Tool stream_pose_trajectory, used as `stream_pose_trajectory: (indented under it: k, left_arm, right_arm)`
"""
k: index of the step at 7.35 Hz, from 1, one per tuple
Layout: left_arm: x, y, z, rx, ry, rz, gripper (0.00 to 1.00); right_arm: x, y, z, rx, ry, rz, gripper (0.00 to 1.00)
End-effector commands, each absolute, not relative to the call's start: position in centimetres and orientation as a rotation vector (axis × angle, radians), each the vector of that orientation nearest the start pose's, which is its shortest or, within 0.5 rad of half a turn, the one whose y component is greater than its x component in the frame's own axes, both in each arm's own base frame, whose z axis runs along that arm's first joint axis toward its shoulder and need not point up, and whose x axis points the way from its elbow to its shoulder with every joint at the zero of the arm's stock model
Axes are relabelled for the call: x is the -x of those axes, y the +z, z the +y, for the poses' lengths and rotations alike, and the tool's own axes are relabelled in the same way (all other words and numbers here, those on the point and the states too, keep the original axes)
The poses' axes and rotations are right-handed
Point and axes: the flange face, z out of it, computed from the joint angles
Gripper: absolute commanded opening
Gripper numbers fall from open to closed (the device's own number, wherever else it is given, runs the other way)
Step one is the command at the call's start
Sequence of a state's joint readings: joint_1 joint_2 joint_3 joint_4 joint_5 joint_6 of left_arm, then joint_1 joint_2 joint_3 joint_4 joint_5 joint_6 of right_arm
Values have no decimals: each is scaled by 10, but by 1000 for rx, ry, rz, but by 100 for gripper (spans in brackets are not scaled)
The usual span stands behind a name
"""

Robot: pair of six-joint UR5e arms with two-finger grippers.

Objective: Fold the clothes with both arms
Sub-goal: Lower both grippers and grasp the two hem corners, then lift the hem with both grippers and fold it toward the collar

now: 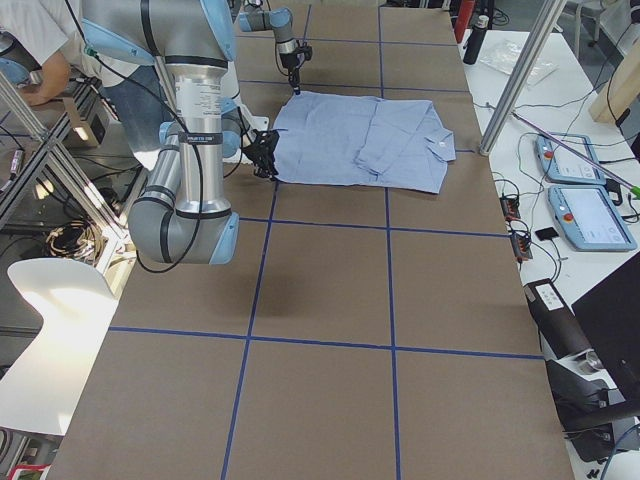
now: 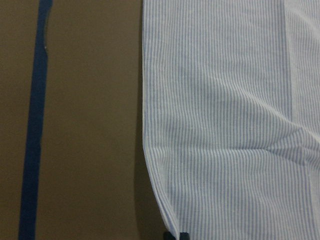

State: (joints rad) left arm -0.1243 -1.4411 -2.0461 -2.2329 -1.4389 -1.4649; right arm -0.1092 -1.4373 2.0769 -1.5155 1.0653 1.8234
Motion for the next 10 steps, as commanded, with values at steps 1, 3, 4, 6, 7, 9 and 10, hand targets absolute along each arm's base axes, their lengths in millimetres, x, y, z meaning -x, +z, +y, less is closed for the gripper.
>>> stream_pose_trajectory:
  k: [1,3,4,6,7,9,10]
  left_arm:
    - [-430,415,-201,-235,-83,995,0]
    - [-429,409,-201,-235,-82,1007,0]
    - [-414,382,-202,-240,-76,1058,0]
    - [-365,334,-197,-225,-17,1149,0]
    - [-336,290,-190,-188,7,1186,0]
    - [-253,199,-169,-115,61,1294,0]
    - [-234,184,-165,-91,68,1303,0]
  right_arm:
    - [524,351,-125,-359,314,-762,0]
    - [519,344,-132,-361,331,-775,0]
    - [496,325,-151,-356,366,-811,0]
    - [416,276,-180,-281,356,-829,0]
    - [374,242,-176,-247,346,-843,0]
    - [314,207,-152,-192,279,-858,0]
    - [310,202,-152,-181,279,-873,0]
